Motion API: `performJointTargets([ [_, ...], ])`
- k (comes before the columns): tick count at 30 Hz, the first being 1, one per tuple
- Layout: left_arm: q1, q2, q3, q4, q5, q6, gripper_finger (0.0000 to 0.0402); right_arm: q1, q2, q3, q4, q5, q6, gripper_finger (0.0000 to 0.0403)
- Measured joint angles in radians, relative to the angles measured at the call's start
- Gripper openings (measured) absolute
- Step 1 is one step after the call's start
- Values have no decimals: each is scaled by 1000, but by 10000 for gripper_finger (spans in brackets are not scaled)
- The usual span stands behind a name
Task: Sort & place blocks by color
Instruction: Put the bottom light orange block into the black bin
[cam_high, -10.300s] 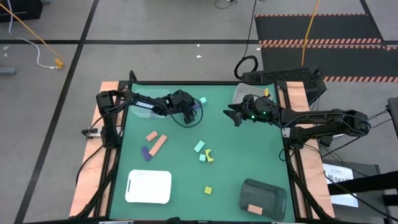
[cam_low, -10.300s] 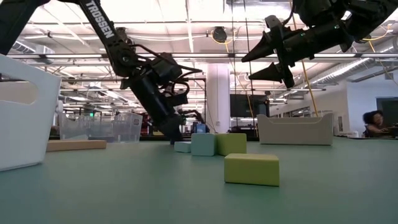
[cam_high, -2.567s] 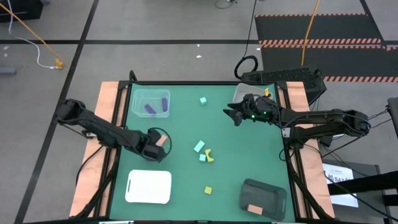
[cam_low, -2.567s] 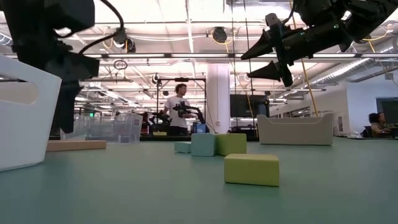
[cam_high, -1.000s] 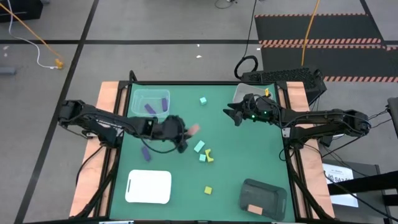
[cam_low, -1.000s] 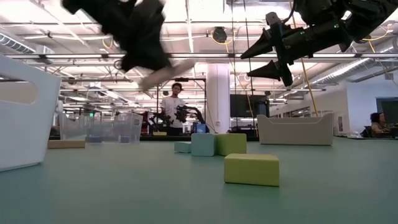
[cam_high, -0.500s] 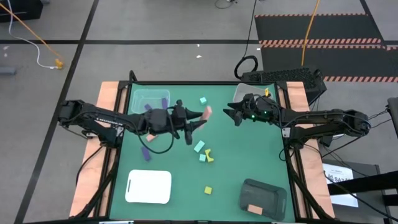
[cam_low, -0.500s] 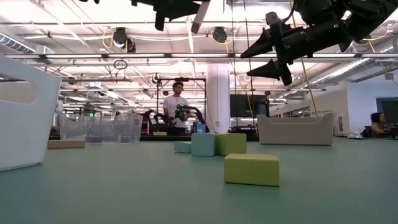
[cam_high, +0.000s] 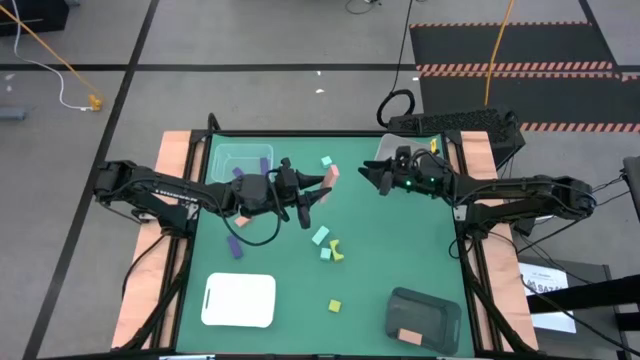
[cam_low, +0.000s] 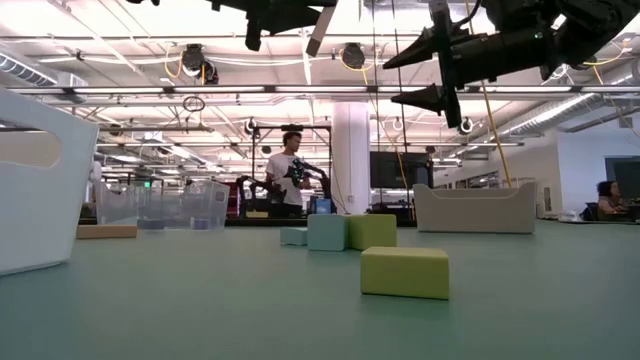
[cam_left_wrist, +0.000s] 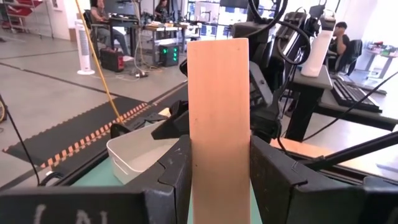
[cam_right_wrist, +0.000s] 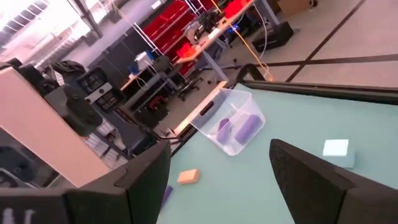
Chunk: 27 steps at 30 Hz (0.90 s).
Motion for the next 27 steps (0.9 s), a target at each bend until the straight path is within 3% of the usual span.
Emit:
performJointTargets([
  [3,0,0,0,3,0,-14,125,9,0,0,25,0,32,263],
  [13,2,11,-2,5,0,-18,125,44,0,0,196,0,361,263],
  [17,2,14,-2,-2,0,-20,125,48,0,0,184,4,471,263],
  [27,50,14,-2,27,-1,-133,125,42,0,0,214,0,547,263],
])
